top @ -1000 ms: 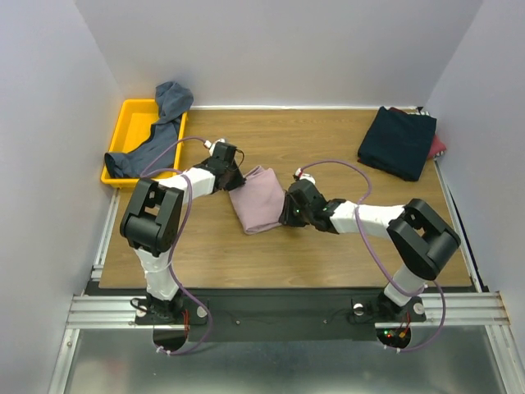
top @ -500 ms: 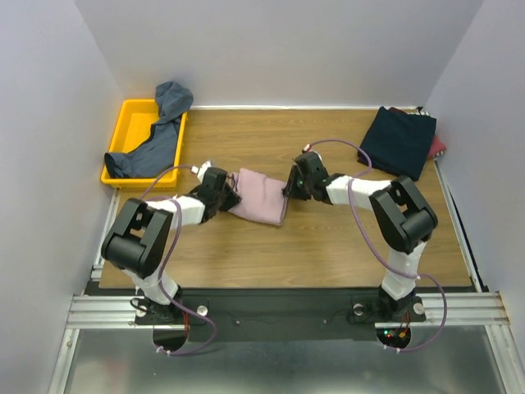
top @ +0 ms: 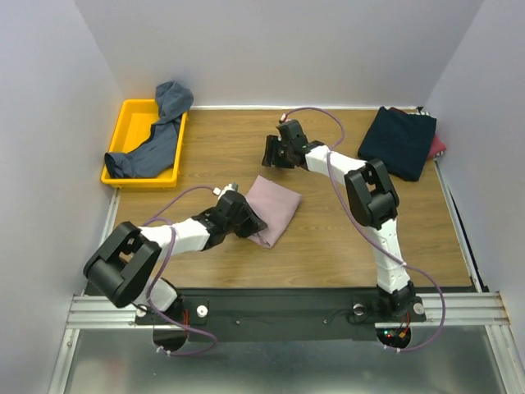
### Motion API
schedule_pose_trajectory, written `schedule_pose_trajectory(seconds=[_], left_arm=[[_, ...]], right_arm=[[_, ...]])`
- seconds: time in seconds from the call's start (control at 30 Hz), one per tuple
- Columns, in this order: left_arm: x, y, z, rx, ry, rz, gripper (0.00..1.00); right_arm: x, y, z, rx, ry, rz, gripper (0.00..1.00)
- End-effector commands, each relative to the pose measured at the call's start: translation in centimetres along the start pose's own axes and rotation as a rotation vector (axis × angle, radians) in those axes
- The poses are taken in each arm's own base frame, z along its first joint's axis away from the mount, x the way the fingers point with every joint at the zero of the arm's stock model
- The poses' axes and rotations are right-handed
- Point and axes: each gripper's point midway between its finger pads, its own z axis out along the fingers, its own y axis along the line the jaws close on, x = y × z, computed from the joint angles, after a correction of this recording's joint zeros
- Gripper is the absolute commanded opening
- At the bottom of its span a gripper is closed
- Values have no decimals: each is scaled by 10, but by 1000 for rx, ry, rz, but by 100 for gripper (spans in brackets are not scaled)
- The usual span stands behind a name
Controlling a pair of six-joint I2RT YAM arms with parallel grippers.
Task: Fold and stack the tank tops
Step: Fold the tank top, then neatly place the folded tank top to the corner
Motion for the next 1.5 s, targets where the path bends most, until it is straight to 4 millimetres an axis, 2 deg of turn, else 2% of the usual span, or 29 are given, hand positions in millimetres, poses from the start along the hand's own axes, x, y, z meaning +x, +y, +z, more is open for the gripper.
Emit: schedule_pose_trajectory(seconds=[0.0, 0.03, 0.07, 0.1, 0.13, 0.17, 0.2, 0.23, 0.27, 0.3, 0.33, 0.37, 0.43, 0.47, 0.5, 0.57, 0.6, 0.67, 0.73, 0.83, 0.87, 1.0, 1.07, 1.1, 1.23, 1.3, 1.4, 1.43, 1.47], left_arm=[[-24, -42, -25, 72, -66, 68, 30], [-27, -47, -30, 83, -75, 79, 30], [-34, -56, -38, 90, -97, 104, 30], [-39, -62, -43, 93, -114, 121, 30], [-45, -65, -47, 86, -132, 135, 29], [-59, -65, -52, 44, -190, 158, 27], [-66, -63, -54, 15, -215, 167, 27], [-74, -60, -55, -13, -239, 176, 26], [-84, -60, -55, -32, -260, 181, 24], [-92, -47, -50, -82, -265, 192, 22], [-99, -40, -47, -114, -273, 190, 20], [-103, -38, -45, -125, -276, 196, 19], [-108, -22, -35, -185, -276, 211, 17], [-108, -18, -31, -193, -267, 217, 15], [-105, -10, -23, -208, -254, 223, 14], [-102, 0, -16, -236, -243, 230, 9], [-98, 10, -9, -258, -228, 233, 8], [-93, 20, -2, -276, -209, 227, 5], [-84, 35, 5, -304, -178, 225, 4], [-76, 43, 11, -295, -157, 215, 2], [-73, 44, 12, -292, -147, 212, 2], [-57, 55, 19, -276, -101, 194, 1], [-50, 58, 20, -267, -79, 187, 0], [-46, 62, 21, -270, -72, 184, 0], [-35, 63, 24, -245, -49, 166, 0], [-28, 58, 23, -210, -22, 160, 0], [-25, 46, 20, -156, -17, 160, 0], [-26, 39, 18, -133, -18, 163, 1], [-28, 32, 15, -110, -21, 174, 2]], right_arm=[[-48, -8, -49, 84, -105, -31, 69], [-45, -21, -55, 120, -107, -21, 72], [-49, -28, -74, 140, -127, -5, 75], [-60, -23, -86, 127, -157, 3, 75], [-43, -37, -90, 159, -127, 14, 77], [-53, -31, -114, 144, -167, 44, 79], [-49, -35, -121, 154, -167, 56, 80], [-41, -38, -128, 155, -158, 68, 81], [-19, -46, -131, 161, -117, 88, 82], [-16, -43, -144, 144, -122, 101, 83], [8, -53, -146, 159, -79, 129, 83], [21, -55, -149, 150, -54, 140, 83], [26, -50, -165, 105, -68, 157, 86], [34, -52, -169, 103, -62, 172, 87], [50, -58, -169, 104, -38, 179, 88], [62, -48, -177, 37, -10, 212, 89], [74, -48, -175, 15, 5, 221, 89], [79, -37, -180, -47, 6, 248, 91], [89, -36, -178, -66, 7, 261, 93], [98, -28, -172, -103, 12, 290, 93], [108, -30, -169, -102, 28, 299, 93], [126, -21, -157, -105, 47, 321, 92], [140, -24, -150, -84, 72, 341, 91], [140, -24, -148, -88, 64, 346, 90], [149, -42, -136, -14, 53, 367, 74], [146, -46, -131, 11, 36, 361, 69], [138, -60, -122, 79, -9, 319, 50], [126, -60, -119, 96, -40, 305, 40], [124, -65, -115, 119, -39, 263, 36]])
